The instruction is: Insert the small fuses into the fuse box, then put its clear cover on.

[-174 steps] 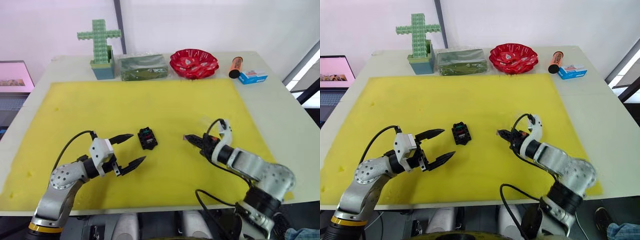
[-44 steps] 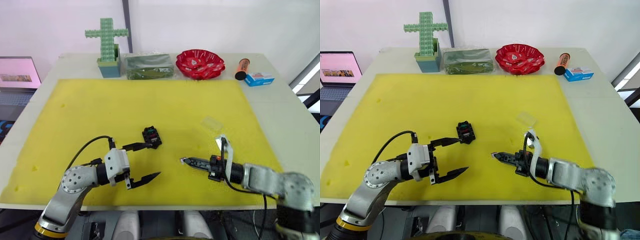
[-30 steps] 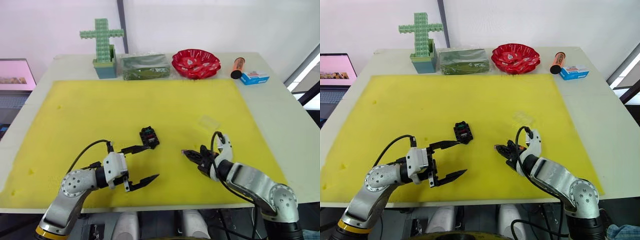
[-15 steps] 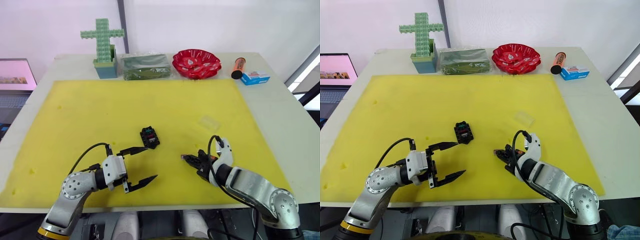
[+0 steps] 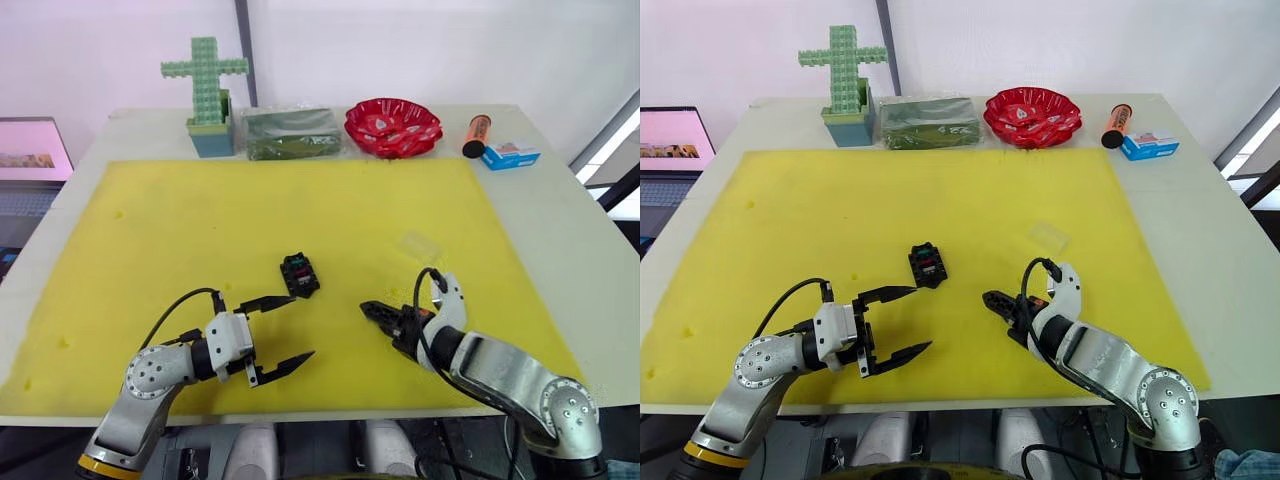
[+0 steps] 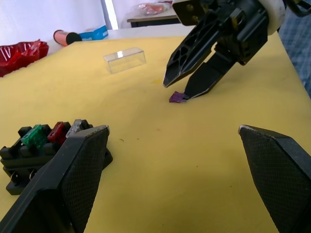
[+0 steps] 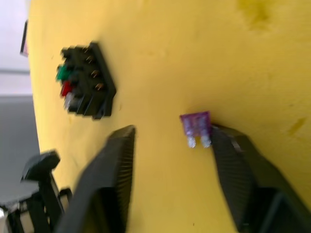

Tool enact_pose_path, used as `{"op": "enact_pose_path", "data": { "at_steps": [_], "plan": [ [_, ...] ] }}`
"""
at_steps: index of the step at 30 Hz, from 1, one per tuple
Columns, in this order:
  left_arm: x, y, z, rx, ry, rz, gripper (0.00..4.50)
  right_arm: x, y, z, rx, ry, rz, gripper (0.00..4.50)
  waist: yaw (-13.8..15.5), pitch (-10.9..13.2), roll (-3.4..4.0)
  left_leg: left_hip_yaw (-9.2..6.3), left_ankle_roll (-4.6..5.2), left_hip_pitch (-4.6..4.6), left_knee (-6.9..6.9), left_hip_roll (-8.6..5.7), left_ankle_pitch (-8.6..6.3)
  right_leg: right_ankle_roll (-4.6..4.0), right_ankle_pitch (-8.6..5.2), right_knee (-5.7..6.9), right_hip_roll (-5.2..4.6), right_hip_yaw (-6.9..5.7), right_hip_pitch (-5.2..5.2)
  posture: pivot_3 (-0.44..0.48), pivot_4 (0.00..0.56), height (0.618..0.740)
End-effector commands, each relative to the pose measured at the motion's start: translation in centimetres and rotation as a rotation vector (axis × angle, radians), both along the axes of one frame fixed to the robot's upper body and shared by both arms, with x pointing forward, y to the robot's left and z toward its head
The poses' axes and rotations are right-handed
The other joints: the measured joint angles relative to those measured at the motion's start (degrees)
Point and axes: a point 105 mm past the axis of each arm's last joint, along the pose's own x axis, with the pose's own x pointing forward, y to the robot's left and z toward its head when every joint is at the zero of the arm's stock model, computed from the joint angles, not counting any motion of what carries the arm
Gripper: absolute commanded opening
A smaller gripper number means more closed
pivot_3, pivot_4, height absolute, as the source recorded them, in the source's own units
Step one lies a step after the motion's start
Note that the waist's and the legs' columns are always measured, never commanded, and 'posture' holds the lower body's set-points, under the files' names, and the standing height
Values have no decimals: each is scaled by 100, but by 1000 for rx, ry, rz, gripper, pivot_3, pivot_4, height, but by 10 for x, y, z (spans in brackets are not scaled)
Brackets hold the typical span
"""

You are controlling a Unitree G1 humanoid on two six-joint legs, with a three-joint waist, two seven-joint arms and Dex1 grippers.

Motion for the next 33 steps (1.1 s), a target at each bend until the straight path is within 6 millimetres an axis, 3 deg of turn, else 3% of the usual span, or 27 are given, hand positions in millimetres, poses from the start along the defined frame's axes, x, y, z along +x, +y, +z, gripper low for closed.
{"op": "enact_pose_path", "data": {
  "at_steps": [1,3,5,7,9,11,19,23,28,31,33],
  "plan": [
    [-2,-3,6,-11,-39,-14,4500,-14,-4,1,-16,-53,158,3798,7,-1,2,0,0,0,0,-1,0,0,0,-1,-4,0,0,0,150,740],
    [-2,-3,6,-12,-39,-16,4500,-19,-15,2,-33,-69,271,4456,10,-2,4,2,0,0,1,-4,0,0,0,-3,-11,-1,4,0,150,740],
    [-2,-4,6,-14,-40,-20,4500,-22,-30,14,-90,-73,492,4456,1,-1,10,8,0,1,3,-10,0,0,0,-6,-21,-1,8,0,150,740],
    [-1,-5,7,-16,-42,-25,4500,-18,-37,38,-191,-105,680,4456,-4,2,18,21,0,2,11,-17,0,-3,2,-8,-31,5,7,0,150,740],
    [0,-5,7,-16,-45,-30,4500,-6,-39,50,-252,-165,772,4456,-9,3,18,28,0,2,13,-16,0,-6,5,-7,-31,8,-1,0,150,740],
    [3,-7,8,-17,-50,-36,4500,13,-41,59,-177,-171,790,4456,-5,-1,8,23,0,1,6,-16,-1,-5,4,-15,-10,1,-5,0,150,740],
    [5,-11,11,-15,-58,-58,4500,38,-45,40,-161,-194,971,4456,115,2,13,30,10,-16,-6,-9,-6,2,2,-5,17,-7,-27,0,150,740],
    [3,-12,12,-13,-56,-61,4500,42,-44,33,-167,-228,1042,3521,127,2,13,32,10,-15,6,-10,-6,2,2,-2,15,-7,-25,0,150,740],
    [2,-13,14,-13,-55,-59,4500,45,-44,28,-174,-236,1065,3521,126,2,13,33,8,-14,13,-10,-5,1,3,2,14,-7,-22,0,150,740],
    [5,-11,17,-13,-56,-56,4500,50,-44,22,-182,-236,1052,3009,122,1,11,34,8,-12,11,-9,-5,1,3,2,15,-8,-22,0,150,740],
    [6,-10,18,-11,-56,-57,4500,52,-43,22,-180,-235,1053,2336,121,1,12,35,8,-10,10,-9,-5,1,4,4,15,-7,-22,0,150,740]
  ]
}}
